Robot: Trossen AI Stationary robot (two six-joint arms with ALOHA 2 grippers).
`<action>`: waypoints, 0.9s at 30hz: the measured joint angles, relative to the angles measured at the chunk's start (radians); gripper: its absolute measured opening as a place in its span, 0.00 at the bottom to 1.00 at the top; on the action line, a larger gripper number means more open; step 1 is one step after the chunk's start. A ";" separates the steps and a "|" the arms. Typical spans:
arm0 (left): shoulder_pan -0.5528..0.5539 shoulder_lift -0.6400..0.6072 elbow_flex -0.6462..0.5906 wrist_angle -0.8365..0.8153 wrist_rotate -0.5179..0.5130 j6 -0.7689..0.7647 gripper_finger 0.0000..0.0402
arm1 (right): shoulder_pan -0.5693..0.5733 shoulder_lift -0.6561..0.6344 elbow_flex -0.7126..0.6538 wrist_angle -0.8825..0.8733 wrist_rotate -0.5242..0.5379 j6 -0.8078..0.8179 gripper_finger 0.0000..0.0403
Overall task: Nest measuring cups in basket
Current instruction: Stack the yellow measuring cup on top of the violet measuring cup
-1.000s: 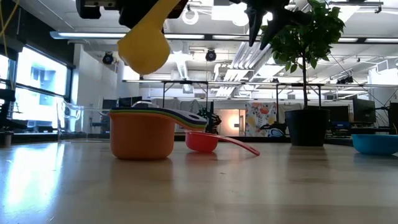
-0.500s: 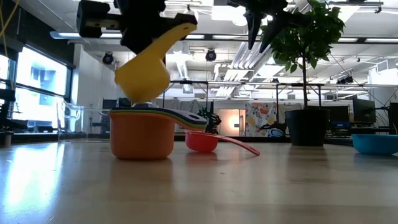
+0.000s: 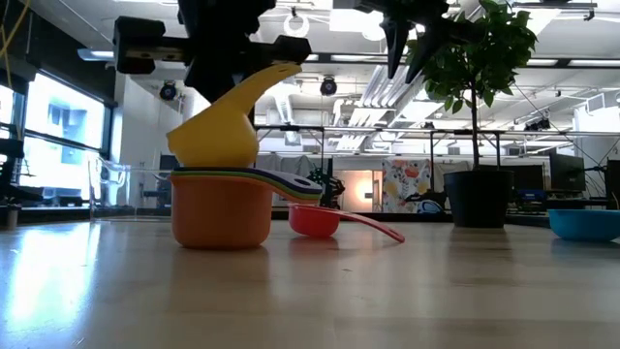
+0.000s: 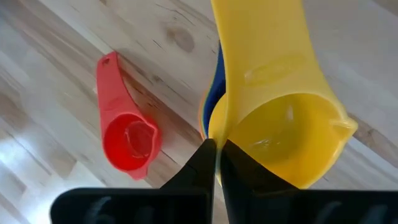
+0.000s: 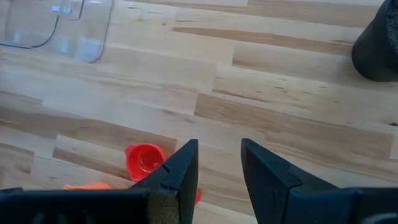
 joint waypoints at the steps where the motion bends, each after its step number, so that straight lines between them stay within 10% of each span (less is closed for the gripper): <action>1: 0.000 0.002 0.001 0.004 0.000 0.003 0.01 | 0.000 0.000 0.000 0.000 0.000 0.000 0.28; 27: 0.000 0.028 0.001 -0.019 -0.007 0.010 0.12 | 0.000 0.000 0.000 -0.005 0.000 -0.019 0.28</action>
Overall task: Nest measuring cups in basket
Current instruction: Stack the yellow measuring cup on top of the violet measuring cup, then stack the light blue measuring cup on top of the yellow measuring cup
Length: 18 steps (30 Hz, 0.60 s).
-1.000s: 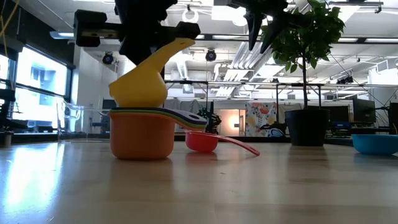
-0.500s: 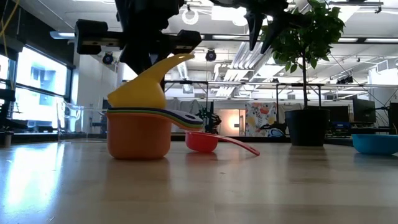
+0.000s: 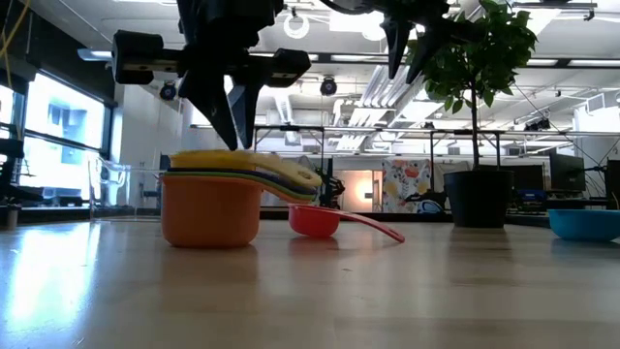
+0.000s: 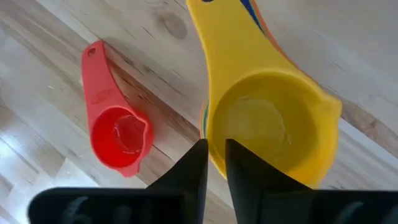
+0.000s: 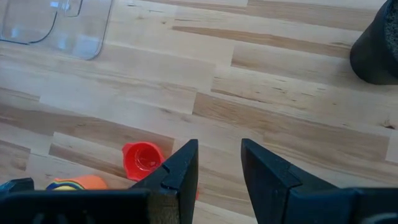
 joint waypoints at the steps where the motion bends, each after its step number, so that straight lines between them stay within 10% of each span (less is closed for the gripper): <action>1: 0.000 0.000 0.000 -0.004 0.000 0.000 0.13 | 0.000 0.000 0.000 0.000 0.000 0.000 0.28; 18: 0.003 -0.056 0.046 -0.085 -0.031 -0.132 0.21 | 0.000 -0.001 0.000 -0.001 -0.040 -0.008 0.28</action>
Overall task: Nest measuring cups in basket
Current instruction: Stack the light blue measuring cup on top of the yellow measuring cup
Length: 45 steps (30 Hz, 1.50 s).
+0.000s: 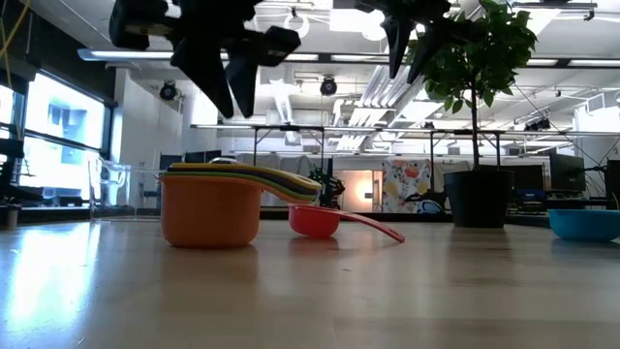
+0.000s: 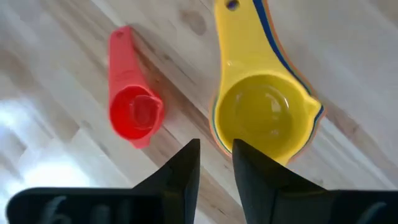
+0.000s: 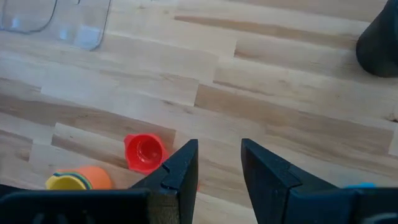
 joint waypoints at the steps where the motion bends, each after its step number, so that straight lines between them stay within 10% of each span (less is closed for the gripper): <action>1: 0.001 -0.013 0.000 -0.005 0.001 -0.020 0.21 | 0.000 0.000 0.000 -0.002 -0.011 0.000 0.28; 25: 0.083 -0.351 0.000 -0.325 -0.102 -0.659 0.21 | 0.082 -0.004 -0.016 -0.278 -0.058 -0.176 0.28; 45: 0.187 -0.464 0.000 -0.457 -0.153 -0.850 0.21 | 0.081 -0.169 -0.616 0.029 -0.270 -0.068 0.28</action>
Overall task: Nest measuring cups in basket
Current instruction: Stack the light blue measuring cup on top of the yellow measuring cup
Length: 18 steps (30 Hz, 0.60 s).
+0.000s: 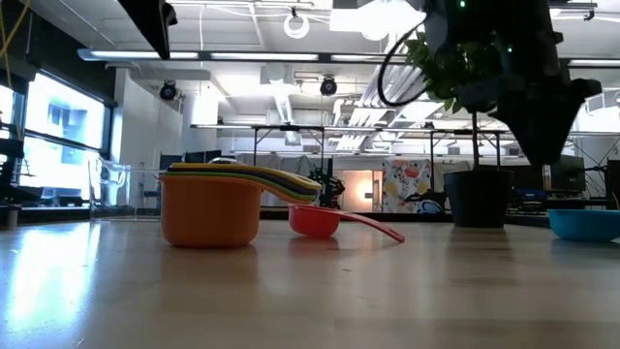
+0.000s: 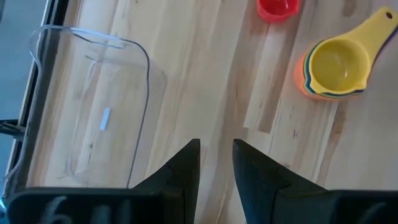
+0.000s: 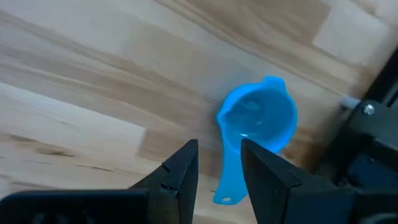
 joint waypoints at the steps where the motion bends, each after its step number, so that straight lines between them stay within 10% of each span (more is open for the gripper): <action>1: 0.003 0.001 0.000 0.002 0.000 0.000 0.21 | 0.000 0.000 -0.013 0.006 -0.011 -0.005 0.28; 18: 0.017 0.002 0.000 0.014 -0.034 -0.052 0.21 | 0.014 0.000 -0.204 0.168 -0.055 -0.061 0.28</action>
